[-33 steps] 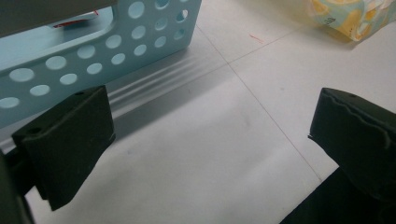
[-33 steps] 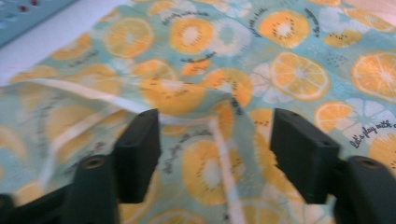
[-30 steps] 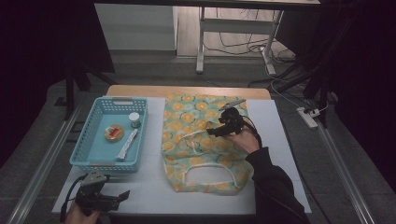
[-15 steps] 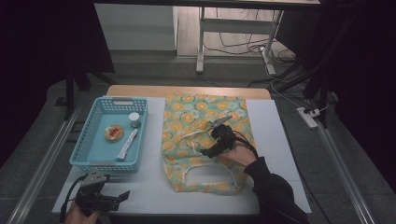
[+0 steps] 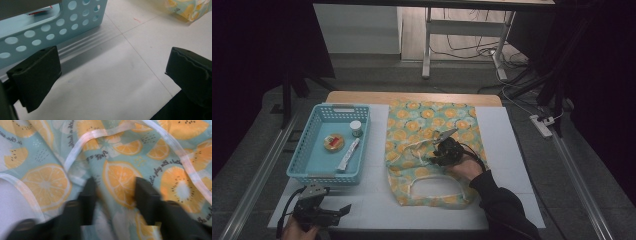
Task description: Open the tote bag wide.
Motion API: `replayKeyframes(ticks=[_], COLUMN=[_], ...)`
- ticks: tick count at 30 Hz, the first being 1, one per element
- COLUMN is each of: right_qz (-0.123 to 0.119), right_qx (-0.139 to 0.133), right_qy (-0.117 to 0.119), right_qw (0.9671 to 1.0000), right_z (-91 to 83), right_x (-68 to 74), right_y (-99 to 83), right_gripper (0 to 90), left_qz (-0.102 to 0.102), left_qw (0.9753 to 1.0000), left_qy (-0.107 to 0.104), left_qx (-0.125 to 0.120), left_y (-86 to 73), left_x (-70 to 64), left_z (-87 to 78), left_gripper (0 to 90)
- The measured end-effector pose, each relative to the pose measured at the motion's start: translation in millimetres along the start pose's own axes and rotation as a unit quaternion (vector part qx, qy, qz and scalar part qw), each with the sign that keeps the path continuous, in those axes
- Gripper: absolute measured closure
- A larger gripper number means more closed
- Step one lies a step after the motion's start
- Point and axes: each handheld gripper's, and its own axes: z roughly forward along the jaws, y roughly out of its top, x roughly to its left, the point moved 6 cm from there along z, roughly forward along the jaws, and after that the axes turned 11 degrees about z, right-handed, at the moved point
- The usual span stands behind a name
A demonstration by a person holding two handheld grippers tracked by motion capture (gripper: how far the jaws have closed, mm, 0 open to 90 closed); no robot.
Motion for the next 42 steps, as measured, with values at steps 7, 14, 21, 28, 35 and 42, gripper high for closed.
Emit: replayKeyframes(ticks=[7,14,21,28,35,42], right_qz=[-0.002,0.005,0.026,0.026,0.023,0.017], right_qx=[0.007,-0.011,-0.045,-0.068,-0.087,-0.104], right_qy=[0.009,0.021,0.034,0.040,0.041,0.037], right_qw=[0.9999,0.9997,0.9981,0.9966,0.9951,0.9937], right_z=[-1.6,-13.8,-29.3,-42.5,-54.6,-63.3], right_x=[-2.1,-2.8,-0.6,4.8,10.2,8.4], right_y=[0.6,7.2,18.6,33.2,52.3,64.9], right_gripper=[90.0,90.0,90.0,90.0,90.0,90.0], left_qz=[-0.001,-0.002,-0.002,-0.004,-0.005,-0.006], left_qw=[1.0000,1.0000,1.0000,1.0000,1.0000,1.0000], left_qy=[0.000,-0.001,0.000,0.000,0.001,0.001], left_qx=[0.001,0.001,0.001,0.001,0.000,0.000], left_y=[0.1,0.0,0.0,0.0,-0.1,-0.3], left_x=[0.2,0.4,0.3,0.6,0.9,1.2], left_z=[0.3,0.3,0.3,0.3,0.2,0.2], left_gripper=[0.1,0.2,0.2,0.2,0.2,0.2])
